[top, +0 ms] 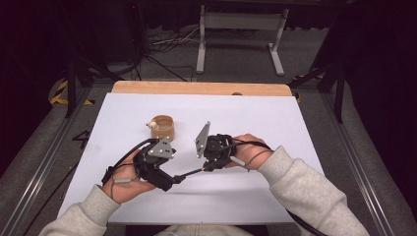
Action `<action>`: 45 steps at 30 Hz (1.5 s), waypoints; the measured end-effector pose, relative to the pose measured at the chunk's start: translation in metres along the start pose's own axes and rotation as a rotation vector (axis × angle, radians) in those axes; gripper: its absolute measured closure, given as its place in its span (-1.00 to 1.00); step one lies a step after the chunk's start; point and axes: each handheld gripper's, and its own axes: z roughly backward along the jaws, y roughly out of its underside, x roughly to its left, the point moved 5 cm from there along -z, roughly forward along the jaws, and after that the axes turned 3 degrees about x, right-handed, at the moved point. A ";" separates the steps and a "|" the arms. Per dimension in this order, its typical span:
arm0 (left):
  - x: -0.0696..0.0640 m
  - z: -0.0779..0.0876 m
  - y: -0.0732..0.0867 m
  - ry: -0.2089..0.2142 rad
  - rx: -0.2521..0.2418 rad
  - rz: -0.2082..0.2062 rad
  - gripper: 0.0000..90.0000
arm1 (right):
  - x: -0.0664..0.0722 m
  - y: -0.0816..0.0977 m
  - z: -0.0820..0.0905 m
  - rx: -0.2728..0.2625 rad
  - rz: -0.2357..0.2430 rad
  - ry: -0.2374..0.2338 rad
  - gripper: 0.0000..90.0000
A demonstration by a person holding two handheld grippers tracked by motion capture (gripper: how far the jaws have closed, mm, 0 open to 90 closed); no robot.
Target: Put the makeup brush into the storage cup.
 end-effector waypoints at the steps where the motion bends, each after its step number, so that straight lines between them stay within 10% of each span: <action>1: 0.000 -0.002 -0.001 -0.001 0.014 -0.001 -0.70 | 0.000 0.000 0.000 0.001 0.000 -0.001 0.87; 17: -0.002 -0.015 -0.010 0.001 0.162 -0.024 -0.53 | -0.001 -0.002 -0.004 -0.001 -0.001 -0.008 0.87; 45: -0.010 -0.032 -0.006 0.045 0.243 -0.089 0.17 | -0.001 -0.005 -0.004 -0.011 -0.007 -0.014 0.87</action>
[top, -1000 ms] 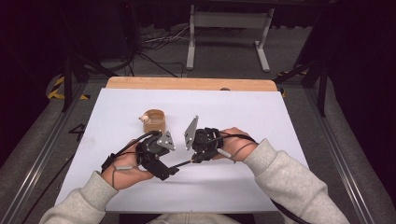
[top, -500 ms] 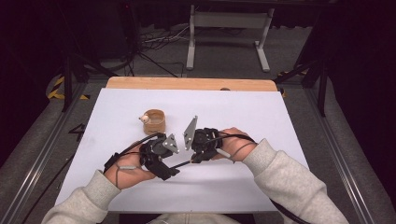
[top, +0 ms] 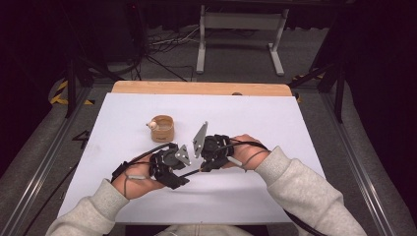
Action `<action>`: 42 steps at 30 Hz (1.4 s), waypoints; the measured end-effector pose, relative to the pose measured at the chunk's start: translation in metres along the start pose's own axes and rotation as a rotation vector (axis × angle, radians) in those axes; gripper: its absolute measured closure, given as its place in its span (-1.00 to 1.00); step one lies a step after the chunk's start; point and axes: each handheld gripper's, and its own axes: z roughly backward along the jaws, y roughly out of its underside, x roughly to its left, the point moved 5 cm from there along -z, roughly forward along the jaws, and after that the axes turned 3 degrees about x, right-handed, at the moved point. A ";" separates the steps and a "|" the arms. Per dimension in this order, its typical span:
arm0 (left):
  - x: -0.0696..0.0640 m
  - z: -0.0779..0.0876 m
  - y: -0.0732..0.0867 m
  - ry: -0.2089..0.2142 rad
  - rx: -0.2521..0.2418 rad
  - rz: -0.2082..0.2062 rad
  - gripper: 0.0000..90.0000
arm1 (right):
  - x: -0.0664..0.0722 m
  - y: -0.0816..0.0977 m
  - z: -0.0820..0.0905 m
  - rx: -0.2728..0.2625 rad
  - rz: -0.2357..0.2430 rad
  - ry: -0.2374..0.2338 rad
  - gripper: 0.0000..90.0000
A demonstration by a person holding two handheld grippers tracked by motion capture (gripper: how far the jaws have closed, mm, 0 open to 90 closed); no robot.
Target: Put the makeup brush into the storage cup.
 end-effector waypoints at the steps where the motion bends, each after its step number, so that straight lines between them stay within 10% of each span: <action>1: 0.000 0.000 0.000 -0.010 0.010 -0.009 0.22 | 0.000 0.000 0.000 -0.002 -0.002 0.000 0.88; 16: -0.005 -0.008 0.003 -0.034 0.080 -0.099 0.76 | -0.001 0.000 -0.002 -0.006 -0.001 -0.005 0.87; 30: -0.002 -0.012 0.000 -0.013 0.034 -0.062 0.55 | -0.001 -0.001 0.000 -0.033 0.006 -0.011 0.87; 42: -0.001 -0.015 0.000 -0.022 0.061 -0.058 0.83 | 0.000 -0.002 -0.002 -0.036 0.002 -0.019 0.87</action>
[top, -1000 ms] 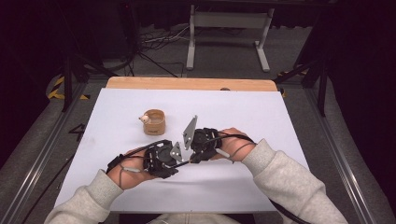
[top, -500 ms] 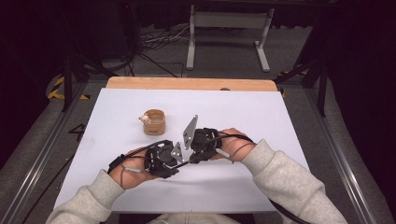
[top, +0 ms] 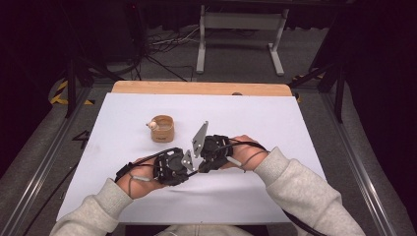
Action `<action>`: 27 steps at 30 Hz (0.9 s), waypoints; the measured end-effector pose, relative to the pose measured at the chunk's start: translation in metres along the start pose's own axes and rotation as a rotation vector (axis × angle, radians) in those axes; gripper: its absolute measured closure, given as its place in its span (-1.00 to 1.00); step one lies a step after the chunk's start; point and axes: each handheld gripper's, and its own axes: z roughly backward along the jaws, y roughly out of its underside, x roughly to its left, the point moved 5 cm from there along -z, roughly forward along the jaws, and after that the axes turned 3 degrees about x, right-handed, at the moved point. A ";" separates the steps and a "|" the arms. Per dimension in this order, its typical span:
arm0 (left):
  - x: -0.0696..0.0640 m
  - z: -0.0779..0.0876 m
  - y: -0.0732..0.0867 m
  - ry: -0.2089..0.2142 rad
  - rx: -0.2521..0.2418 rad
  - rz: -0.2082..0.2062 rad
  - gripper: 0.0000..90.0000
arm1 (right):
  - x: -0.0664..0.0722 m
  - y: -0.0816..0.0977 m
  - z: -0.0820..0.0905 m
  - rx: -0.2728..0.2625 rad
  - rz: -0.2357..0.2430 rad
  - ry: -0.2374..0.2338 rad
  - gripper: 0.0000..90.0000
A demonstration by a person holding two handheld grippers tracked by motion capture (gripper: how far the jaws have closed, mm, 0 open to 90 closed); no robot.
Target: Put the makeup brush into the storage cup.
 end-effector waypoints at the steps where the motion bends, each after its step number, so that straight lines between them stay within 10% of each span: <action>1: -0.001 0.000 0.000 0.004 -0.005 0.009 0.83 | 0.000 0.000 0.000 -0.004 0.004 0.001 0.88; 14: 0.001 0.003 0.002 -0.005 0.015 0.021 0.85 | 0.000 -0.002 0.000 -0.035 0.011 0.013 0.84; 27: 0.008 0.009 0.001 -0.008 -0.031 0.025 0.85 | 0.001 0.009 0.019 -0.190 -0.119 0.147 -0.24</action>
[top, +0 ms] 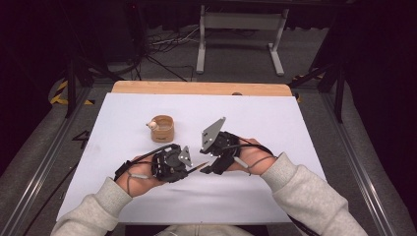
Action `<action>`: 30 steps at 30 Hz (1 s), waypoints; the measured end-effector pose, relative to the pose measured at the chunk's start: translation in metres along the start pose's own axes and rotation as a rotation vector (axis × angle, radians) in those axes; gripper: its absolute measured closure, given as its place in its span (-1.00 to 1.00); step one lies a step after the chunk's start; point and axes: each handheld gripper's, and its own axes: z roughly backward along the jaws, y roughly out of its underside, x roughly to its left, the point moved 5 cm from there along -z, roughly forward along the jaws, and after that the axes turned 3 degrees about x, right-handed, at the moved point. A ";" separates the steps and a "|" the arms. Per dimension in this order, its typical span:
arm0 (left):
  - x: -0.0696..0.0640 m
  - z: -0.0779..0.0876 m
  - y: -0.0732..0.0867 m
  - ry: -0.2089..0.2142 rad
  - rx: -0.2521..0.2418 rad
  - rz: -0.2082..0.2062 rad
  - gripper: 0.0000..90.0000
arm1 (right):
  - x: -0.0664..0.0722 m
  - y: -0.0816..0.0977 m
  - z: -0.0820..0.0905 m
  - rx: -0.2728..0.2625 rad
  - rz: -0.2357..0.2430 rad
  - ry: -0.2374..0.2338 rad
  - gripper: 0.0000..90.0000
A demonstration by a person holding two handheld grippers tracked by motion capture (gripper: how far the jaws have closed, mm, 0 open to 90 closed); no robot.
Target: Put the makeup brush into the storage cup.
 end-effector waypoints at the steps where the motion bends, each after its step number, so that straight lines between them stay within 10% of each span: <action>1: 0.002 0.002 -0.001 0.000 -0.010 -0.002 0.85 | 0.000 0.001 0.002 -0.021 -0.022 0.003 -0.29; 30: 0.030 0.028 -0.014 -0.075 -0.262 0.121 0.85 | 0.021 0.081 0.060 -0.611 -0.286 0.329 -0.67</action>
